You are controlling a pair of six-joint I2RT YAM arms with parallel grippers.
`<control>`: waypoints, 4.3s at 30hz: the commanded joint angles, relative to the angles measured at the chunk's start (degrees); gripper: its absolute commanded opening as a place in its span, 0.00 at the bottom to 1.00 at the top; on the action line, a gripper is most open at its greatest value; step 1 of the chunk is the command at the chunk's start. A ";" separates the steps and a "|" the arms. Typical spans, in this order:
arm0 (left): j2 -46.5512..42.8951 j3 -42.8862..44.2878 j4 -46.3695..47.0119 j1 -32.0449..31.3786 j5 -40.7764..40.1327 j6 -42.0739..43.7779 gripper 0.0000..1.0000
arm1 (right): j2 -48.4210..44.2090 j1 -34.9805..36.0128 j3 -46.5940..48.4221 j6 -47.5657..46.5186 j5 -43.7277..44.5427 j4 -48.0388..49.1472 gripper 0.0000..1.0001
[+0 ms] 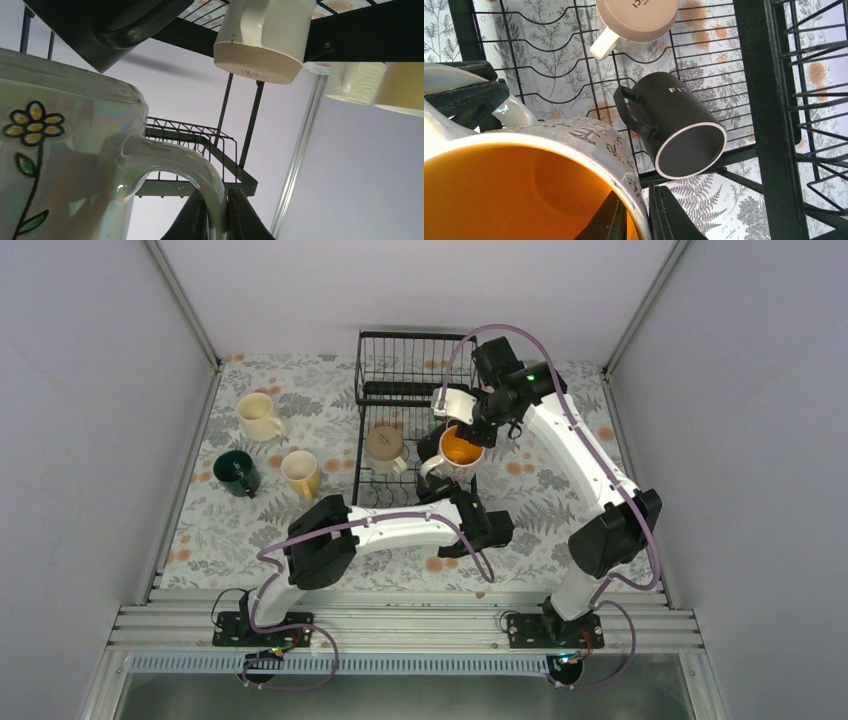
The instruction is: Unload the cups from the dish rack
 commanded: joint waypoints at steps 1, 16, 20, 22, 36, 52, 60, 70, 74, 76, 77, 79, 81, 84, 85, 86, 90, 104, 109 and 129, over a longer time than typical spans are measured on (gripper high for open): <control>-2.07 1.24 1.59 0.30 -7.81 -4.01 0.02 | 0.36 0.87 0.81 0.71 1.29 -3.31 0.03; -0.70 4.59 1.59 0.29 -7.91 -5.22 0.28 | -2.54 4.32 -2.25 2.35 3.58 -3.30 0.03; -0.66 5.12 1.59 0.37 -7.90 -5.55 0.42 | -2.10 4.58 -1.66 3.46 3.14 -3.10 0.03; -0.84 4.96 1.59 0.42 -7.81 -5.58 0.44 | -1.77 4.68 -1.17 3.82 2.85 -3.30 0.04; -2.85 5.68 1.60 0.81 -8.02 -5.68 1.00 | -0.48 5.11 -1.42 5.02 3.09 -3.26 0.04; -12.88 16.45 1.66 0.38 -5.63 -6.83 1.00 | -2.06 5.00 -3.64 8.90 3.05 -2.17 0.04; -21.84 15.41 1.59 -0.15 2.12 -9.79 1.00 | -1.48 3.86 -1.68 11.06 2.42 -2.46 0.04; -29.49 29.76 6.76 3.04 23.21 -10.96 1.00 | -2.79 -1.88 0.61 12.41 -0.14 -2.94 0.04; -35.13 28.59 16.62 8.68 30.00 -10.43 1.00 | -6.32 -5.38 -0.81 12.14 -0.39 -2.63 0.04; -35.68 31.41 16.82 12.70 34.87 -12.92 1.00 | -6.95 -7.79 -1.31 12.46 -0.30 -2.25 0.04; -36.32 31.88 17.63 15.38 38.76 -14.04 1.00 | -7.08 -9.05 -1.27 12.51 -0.52 -2.36 0.04; -39.45 28.14 22.73 21.00 45.04 -15.43 1.00 | -7.19 -11.86 -0.92 12.58 -0.92 -2.60 0.04; -44.99 20.51 31.20 25.26 50.05 -15.49 1.00 | -7.16 -14.63 -0.13 12.63 -1.45 -2.77 0.04; -49.44 9.75 40.09 29.48 51.10 -16.00 1.00 | -6.59 -19.02 1.07 12.90 -2.18 -3.17 0.03; -50.05 7.54 42.20 30.90 50.86 -16.71 1.00 | -6.26 -20.32 1.14 12.99 -2.04 -3.06 0.04; -50.31 5.75 43.64 32.65 51.15 -18.48 1.00 | -5.71 -21.73 1.12 13.28 -1.86 -3.01 0.04; -49.89 1.41 46.61 41.20 55.77 -26.17 1.00 | -2.15 -27.07 0.74 14.53 -1.19 -1.37 0.04; -44.00 -7.22 46.50 66.33 83.09 -48.68 1.00 | 13.47 -37.27 5.47 21.62 1.85 12.61 0.04; -45.35 -11.65 48.78 66.38 84.80 -49.59 1.00 | 20.52 -38.41 8.55 22.91 3.03 15.38 0.04; -47.77 -17.34 47.39 65.78 90.29 -46.44 1.00 | 26.88 -38.56 16.59 23.65 4.58 16.42 0.59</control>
